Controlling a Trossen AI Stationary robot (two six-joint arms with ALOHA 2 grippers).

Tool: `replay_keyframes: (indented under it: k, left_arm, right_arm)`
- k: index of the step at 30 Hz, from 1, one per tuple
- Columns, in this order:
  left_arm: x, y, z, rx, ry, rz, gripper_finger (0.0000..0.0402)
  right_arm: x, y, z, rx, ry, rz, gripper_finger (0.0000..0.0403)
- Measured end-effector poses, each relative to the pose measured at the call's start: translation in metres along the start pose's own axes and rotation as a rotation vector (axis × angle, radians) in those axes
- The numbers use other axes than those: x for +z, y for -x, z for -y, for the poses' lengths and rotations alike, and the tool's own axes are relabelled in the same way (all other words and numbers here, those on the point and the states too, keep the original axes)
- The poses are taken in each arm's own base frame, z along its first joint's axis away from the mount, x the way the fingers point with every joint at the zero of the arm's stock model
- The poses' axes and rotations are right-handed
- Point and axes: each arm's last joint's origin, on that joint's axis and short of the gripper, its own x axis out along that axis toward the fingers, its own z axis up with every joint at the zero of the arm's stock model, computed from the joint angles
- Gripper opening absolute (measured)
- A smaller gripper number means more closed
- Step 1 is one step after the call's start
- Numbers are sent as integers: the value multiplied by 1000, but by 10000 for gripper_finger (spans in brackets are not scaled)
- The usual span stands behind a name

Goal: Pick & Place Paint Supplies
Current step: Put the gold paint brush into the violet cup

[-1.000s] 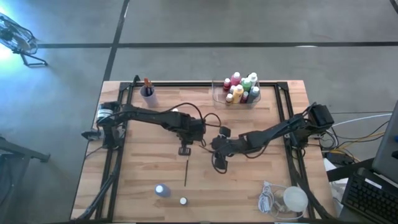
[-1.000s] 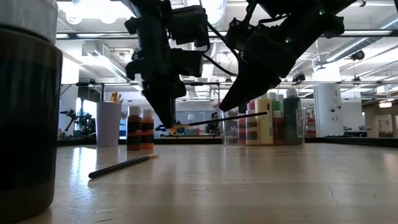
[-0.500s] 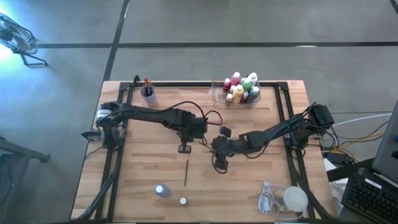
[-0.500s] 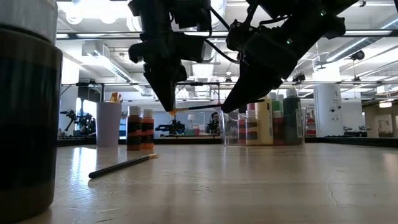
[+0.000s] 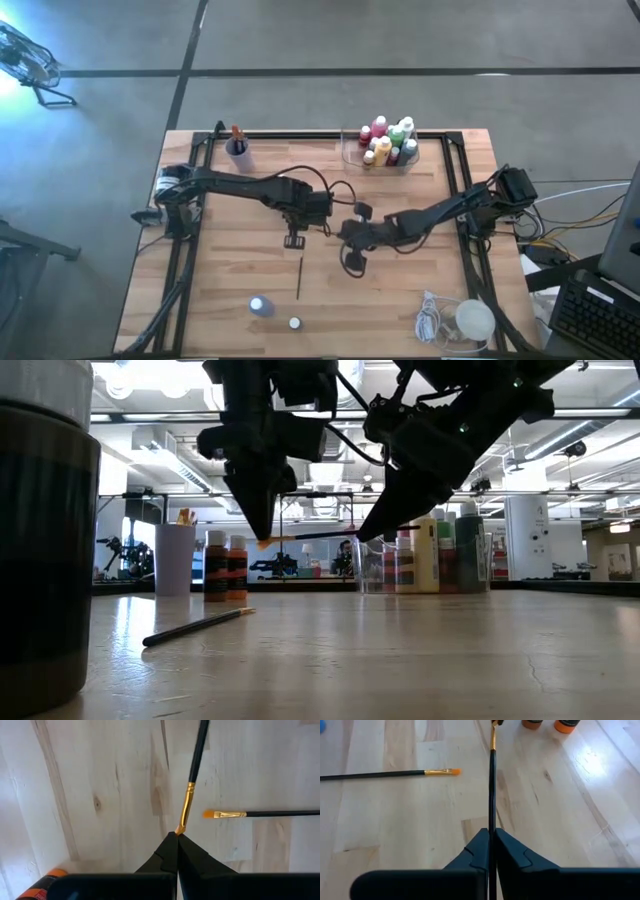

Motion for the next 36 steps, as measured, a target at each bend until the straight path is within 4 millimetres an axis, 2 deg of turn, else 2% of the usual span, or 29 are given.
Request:
replay_keyframes:
  k: [5, 9, 15, 18, 22, 26, 36]
  left_arm:
    - [1, 0, 0, 5, -15, 13, 6]
    - [-2, 2, -1, 51, -49, -31, 41]
    - [-20, 17, -8, 376, -40, -203, 111]
    - [-33, 27, -8, 427, -18, -189, 137]
    - [-54, 43, -5, 432, 35, -66, 155]
    - [-78, 54, -1, 428, 89, 139, 157]
    - [-132, 69, 11, 374, 170, 622, 156]
  right_arm:
    - [-1, 0, 0, -3, 3, -11, 11]
    - [-4, 1, 1, -5, -4, -45, 11]
    - [-11, 3, 5, -67, -20, -108, 10]
    - [-15, 3, 7, -101, -17, -109, 10]
    - [-20, 3, 9, -178, -17, -95, 9]
    - [-21, 3, 9, -256, -39, -23, 9]
    - [-6, 2, 3, -179, -4, 230, 9]
